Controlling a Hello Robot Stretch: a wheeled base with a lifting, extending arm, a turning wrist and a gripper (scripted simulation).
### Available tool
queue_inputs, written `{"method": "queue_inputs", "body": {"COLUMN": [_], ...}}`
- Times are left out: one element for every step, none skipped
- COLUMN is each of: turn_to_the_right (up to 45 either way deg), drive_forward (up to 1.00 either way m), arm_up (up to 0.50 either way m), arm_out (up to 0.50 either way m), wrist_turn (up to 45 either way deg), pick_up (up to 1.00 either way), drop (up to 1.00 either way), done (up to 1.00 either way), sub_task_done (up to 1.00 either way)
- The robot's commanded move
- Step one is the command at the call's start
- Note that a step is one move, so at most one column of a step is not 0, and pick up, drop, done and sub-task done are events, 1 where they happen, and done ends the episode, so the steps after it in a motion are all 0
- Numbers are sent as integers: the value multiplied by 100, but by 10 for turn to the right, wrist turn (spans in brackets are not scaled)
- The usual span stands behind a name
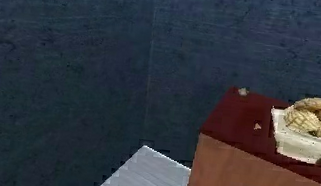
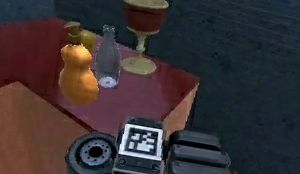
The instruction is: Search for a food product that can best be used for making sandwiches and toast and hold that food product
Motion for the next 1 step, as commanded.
{"method": "queue_inputs", "body": {"turn_to_the_right": [270], "drive_forward": [0], "arm_up": [0], "arm_out": [0], "wrist_turn": [0], "pick_up": [0], "drop": [0], "done": [0], "sub_task_done": [0]}}
